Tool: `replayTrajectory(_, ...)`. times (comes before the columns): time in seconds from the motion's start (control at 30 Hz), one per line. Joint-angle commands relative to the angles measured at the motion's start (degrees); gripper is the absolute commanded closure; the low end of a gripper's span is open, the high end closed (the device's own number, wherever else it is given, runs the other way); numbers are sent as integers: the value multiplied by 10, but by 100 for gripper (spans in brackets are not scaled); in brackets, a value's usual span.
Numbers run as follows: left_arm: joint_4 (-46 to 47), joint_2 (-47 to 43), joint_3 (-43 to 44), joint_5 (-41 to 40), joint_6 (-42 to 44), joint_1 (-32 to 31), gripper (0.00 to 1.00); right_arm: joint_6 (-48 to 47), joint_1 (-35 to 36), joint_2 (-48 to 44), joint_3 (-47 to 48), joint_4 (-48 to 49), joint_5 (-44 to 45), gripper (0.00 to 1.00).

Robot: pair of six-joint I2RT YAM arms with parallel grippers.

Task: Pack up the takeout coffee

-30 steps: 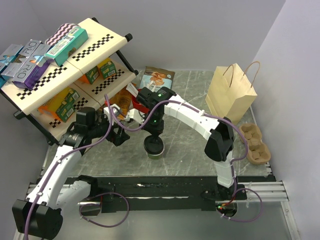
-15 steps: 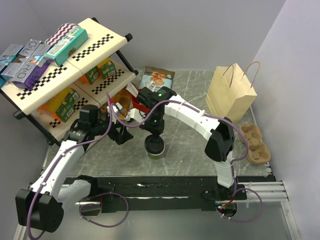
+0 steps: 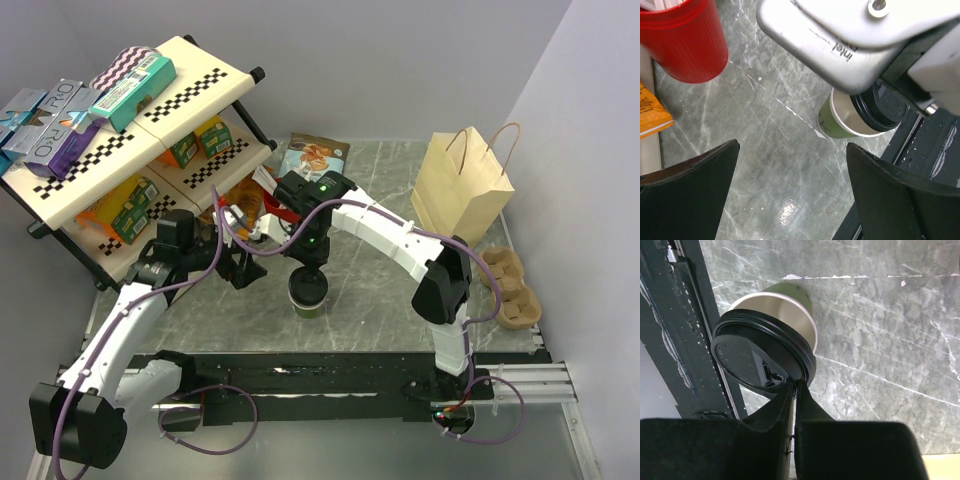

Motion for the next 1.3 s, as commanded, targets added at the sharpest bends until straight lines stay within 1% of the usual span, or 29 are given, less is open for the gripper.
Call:
replayTrajectory(0.0, 2, -14, -5, 31, 16, -7, 6, 18, 4, -39, 44, -55, -1, 100)
replayTrajectory(0.43, -2, -13, -9, 39, 17, -7, 5, 7, 3, -11, 25, -78, -16, 100)
replayTrajectory(0.6, 7, -12, -12, 42, 9, -8, 5, 8, 3, -2, 20, -75, -17, 96)
replayTrajectory(0.87, 9, -10, -13, 42, 9, -7, 5, 9, 4, 7, 12, -75, -8, 95)
replayTrajectory(1.07, 18, -6, -20, 52, 4, -8, 5, 12, 4, 8, -11, -72, -1, 92)
replayTrajectory(1.17, 39, -1, -29, 48, -11, -7, 5, 14, 4, 12, -13, -70, 3, 91)
replayTrajectory(1.2, 54, 1, -30, 41, -35, -7, 4, 14, 4, 16, -12, -69, 4, 91)
replayTrajectory(1.27, 62, 12, -29, 34, -54, -8, 4, 14, 4, 18, -8, -69, 7, 90)
